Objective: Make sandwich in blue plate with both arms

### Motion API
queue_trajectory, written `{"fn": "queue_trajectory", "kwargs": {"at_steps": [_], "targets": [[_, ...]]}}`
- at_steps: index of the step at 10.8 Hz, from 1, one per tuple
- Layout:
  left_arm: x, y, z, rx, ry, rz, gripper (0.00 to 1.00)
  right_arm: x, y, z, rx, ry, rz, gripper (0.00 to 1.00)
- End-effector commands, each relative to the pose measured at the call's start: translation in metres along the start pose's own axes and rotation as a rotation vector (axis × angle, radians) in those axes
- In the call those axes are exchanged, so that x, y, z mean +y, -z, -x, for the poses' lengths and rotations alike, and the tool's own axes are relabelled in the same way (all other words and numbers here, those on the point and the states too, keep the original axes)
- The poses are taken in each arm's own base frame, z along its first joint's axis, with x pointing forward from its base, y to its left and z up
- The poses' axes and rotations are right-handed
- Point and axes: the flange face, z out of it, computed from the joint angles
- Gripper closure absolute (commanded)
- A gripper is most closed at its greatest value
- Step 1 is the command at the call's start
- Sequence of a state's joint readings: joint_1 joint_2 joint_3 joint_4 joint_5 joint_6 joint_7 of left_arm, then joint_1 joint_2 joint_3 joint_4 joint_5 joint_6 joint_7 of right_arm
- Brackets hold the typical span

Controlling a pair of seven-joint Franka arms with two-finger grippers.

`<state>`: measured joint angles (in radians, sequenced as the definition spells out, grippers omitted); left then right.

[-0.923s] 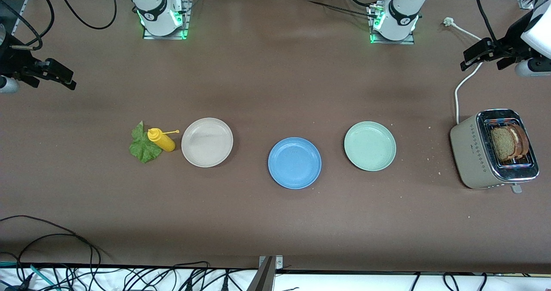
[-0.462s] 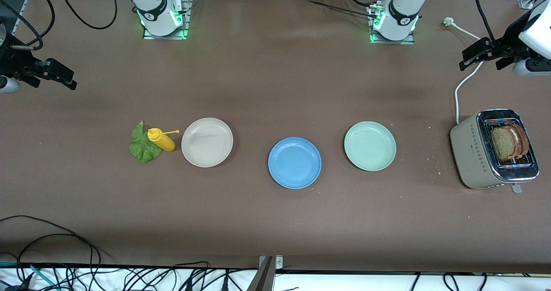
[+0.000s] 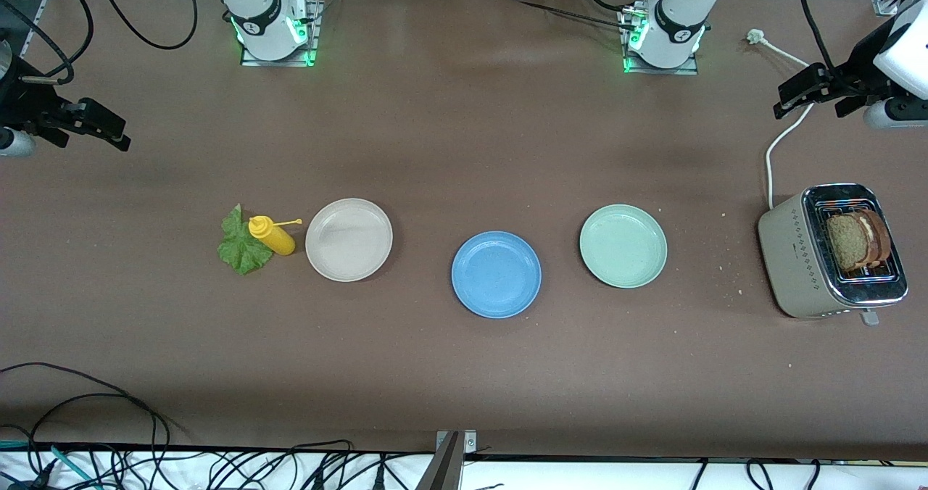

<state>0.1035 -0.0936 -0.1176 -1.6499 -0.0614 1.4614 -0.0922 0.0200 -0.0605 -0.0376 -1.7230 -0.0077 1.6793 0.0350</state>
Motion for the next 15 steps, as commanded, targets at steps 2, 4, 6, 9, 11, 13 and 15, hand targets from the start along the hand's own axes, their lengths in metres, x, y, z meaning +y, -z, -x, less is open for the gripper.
{"fn": "queue_trajectory", "kwargs": {"at_steps": [2, 4, 6, 9, 11, 13, 15], "targets": [[-0.001, 0.006, 0.001, -0.002, -0.018, -0.021, 0.00, -0.002, 0.004, -0.001, -0.003, -0.005, -0.012, 0.00], [-0.001, 0.006, 0.001, -0.002, -0.020, -0.021, 0.00, -0.001, 0.004, -0.001, -0.003, -0.007, -0.012, 0.00], [-0.001, 0.006, 0.001, -0.002, -0.018, -0.021, 0.00, -0.001, 0.004, -0.002, 0.001, 0.002, -0.009, 0.00], [-0.001, 0.006, 0.001, -0.002, -0.020, -0.021, 0.00, 0.000, 0.007, -0.001, 0.004, 0.007, -0.006, 0.00], [-0.001, 0.006, 0.001, -0.002, -0.020, -0.021, 0.00, 0.003, 0.024, -0.003, 0.040, 0.012, -0.005, 0.00], [-0.001, 0.006, 0.001, -0.002, -0.018, -0.021, 0.00, 0.014, 0.027, -0.003, 0.043, -0.013, -0.015, 0.00], [-0.001, 0.006, 0.001, -0.002, -0.018, -0.021, 0.00, 0.012, 0.027, -0.002, 0.037, -0.007, -0.012, 0.00]]}}
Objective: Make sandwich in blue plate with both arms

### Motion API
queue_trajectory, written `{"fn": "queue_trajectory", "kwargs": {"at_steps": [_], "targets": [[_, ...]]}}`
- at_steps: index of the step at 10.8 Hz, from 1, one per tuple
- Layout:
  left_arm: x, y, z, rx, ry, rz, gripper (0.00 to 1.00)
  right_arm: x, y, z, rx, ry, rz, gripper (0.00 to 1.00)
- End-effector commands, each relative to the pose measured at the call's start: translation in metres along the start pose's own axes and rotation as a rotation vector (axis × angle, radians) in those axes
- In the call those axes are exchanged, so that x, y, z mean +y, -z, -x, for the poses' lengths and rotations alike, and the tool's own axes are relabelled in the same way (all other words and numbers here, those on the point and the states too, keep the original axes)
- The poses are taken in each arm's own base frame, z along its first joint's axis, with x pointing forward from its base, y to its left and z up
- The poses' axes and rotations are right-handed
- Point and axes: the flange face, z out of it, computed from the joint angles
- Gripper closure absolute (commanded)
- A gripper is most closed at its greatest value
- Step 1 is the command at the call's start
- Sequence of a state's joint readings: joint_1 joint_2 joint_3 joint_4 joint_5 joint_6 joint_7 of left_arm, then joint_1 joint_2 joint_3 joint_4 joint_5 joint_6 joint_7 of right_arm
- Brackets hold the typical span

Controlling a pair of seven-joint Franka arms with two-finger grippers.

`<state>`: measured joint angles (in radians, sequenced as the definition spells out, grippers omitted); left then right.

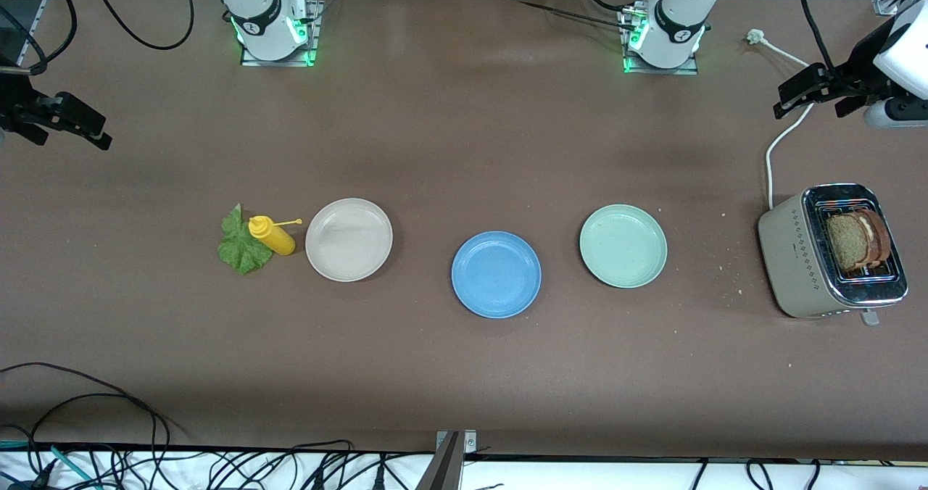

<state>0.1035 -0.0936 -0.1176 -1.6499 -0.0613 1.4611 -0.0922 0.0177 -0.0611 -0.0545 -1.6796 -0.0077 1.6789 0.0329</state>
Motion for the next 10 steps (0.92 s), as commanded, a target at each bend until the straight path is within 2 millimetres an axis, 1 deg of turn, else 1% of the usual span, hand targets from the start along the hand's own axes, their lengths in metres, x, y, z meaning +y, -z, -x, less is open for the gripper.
{"fn": "queue_trajectory", "kwargs": {"at_steps": [1, 2, 3, 4, 5, 6, 7, 8, 9, 10], "targets": [[-0.001, 0.006, 0.001, -0.001, -0.020, -0.021, 0.00, 0.001, 0.006, 0.001, -0.009, 0.006, -0.012, 0.00], [-0.001, 0.007, 0.001, 0.000, -0.020, -0.021, 0.00, 0.000, 0.005, 0.000, -0.010, 0.008, -0.006, 0.00], [-0.001, 0.006, 0.001, -0.001, -0.020, -0.021, 0.00, -0.007, 0.007, 0.002, -0.008, 0.019, -0.002, 0.00], [-0.001, 0.006, 0.001, -0.001, -0.018, -0.021, 0.00, -0.007, 0.012, 0.004, -0.010, 0.026, -0.002, 0.00], [-0.001, 0.006, 0.001, -0.001, -0.020, -0.021, 0.00, -0.007, 0.012, 0.009, -0.050, 0.016, -0.006, 0.00], [-0.001, 0.006, 0.001, -0.001, -0.020, -0.021, 0.00, -0.004, 0.019, 0.010, -0.050, 0.009, -0.011, 0.00], [-0.001, 0.006, 0.001, -0.001, -0.020, -0.021, 0.00, -0.007, 0.024, 0.010, -0.044, 0.015, -0.011, 0.00], [-0.001, 0.006, 0.001, -0.001, -0.020, -0.021, 0.00, -0.020, 0.025, 0.010, -0.042, 0.034, -0.009, 0.00], [-0.001, 0.006, 0.001, -0.001, -0.020, -0.021, 0.00, -0.025, 0.026, 0.011, -0.042, 0.043, -0.006, 0.00], [-0.001, 0.006, 0.001, -0.001, -0.020, -0.021, 0.00, -0.024, 0.026, 0.011, -0.042, 0.041, -0.010, 0.00]]}}
